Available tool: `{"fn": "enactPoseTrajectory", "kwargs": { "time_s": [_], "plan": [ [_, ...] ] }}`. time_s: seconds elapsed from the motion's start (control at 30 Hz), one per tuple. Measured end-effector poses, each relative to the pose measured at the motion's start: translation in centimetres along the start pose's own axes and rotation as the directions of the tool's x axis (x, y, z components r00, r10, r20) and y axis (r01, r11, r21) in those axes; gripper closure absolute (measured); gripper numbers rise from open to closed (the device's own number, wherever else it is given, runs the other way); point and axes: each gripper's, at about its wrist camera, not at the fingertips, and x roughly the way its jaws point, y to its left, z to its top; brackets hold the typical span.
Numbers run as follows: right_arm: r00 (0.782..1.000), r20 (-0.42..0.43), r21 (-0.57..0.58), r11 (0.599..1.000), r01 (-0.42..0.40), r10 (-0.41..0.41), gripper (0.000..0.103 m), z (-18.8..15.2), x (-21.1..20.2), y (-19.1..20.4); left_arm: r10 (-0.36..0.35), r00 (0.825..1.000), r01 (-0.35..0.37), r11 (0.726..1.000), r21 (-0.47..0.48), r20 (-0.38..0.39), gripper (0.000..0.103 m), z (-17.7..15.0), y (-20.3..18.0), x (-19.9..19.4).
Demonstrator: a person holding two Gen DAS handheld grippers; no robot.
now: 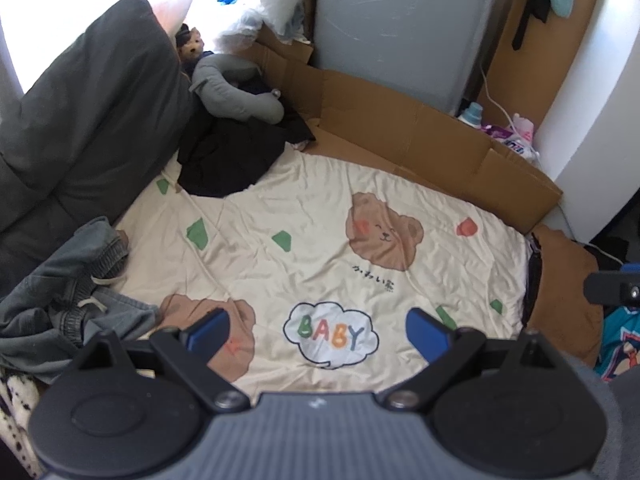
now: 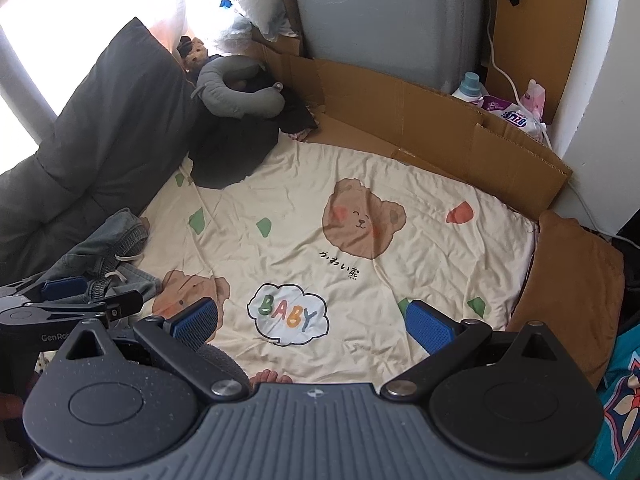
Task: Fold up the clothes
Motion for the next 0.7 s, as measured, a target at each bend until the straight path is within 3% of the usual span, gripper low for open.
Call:
{"fn": "enactPoseTrajectory", "kwargs": {
  "time_s": [0.7],
  "plan": [
    [0.999, 0.002, 0.003, 0.999, 0.041, -0.041, 0.000, -0.23, 0.07, -0.24, -0.006, 1.000, 0.006, 1.000, -0.007, -0.024, 0.007, -0.40, -0.28, 0.68]
  ]
}}
